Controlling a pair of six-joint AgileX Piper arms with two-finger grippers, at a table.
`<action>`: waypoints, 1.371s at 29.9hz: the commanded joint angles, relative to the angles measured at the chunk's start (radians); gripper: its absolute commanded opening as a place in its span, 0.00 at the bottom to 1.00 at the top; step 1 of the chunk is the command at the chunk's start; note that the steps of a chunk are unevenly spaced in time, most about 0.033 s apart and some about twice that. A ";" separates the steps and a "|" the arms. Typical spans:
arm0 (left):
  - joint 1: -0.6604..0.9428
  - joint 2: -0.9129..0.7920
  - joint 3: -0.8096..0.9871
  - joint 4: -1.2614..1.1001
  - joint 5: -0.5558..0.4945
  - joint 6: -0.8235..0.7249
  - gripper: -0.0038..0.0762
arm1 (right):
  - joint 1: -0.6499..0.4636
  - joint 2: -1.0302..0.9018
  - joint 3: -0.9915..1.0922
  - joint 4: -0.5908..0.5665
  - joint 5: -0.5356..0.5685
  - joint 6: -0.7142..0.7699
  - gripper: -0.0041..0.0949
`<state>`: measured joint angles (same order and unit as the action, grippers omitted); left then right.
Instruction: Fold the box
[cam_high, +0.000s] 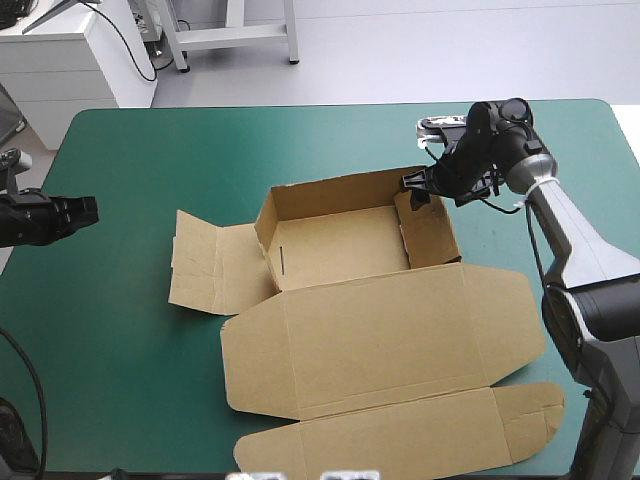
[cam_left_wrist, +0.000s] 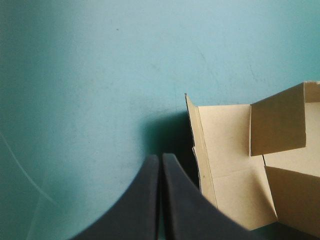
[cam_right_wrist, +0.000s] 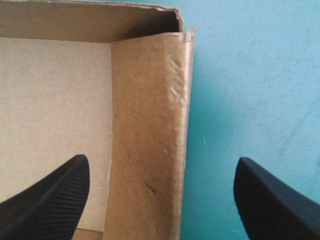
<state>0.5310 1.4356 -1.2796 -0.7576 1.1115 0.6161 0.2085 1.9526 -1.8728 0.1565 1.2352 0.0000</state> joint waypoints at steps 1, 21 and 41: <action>0.000 -0.038 -0.023 -0.065 -0.006 0.007 0.04 | -0.001 -0.095 0.009 0.008 0.012 -0.010 0.83; 0.000 -0.038 -0.023 -0.065 -0.012 0.008 0.04 | -0.001 -0.044 0.172 -0.013 -0.051 -0.037 0.83; 0.000 -0.038 -0.023 -0.059 -0.006 0.008 0.04 | -0.001 -0.044 0.102 -0.010 -0.002 -0.143 0.02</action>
<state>0.5310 1.4356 -1.2796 -0.7599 1.1145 0.6226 0.2114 1.9648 -1.7300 0.1372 1.2046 -0.1114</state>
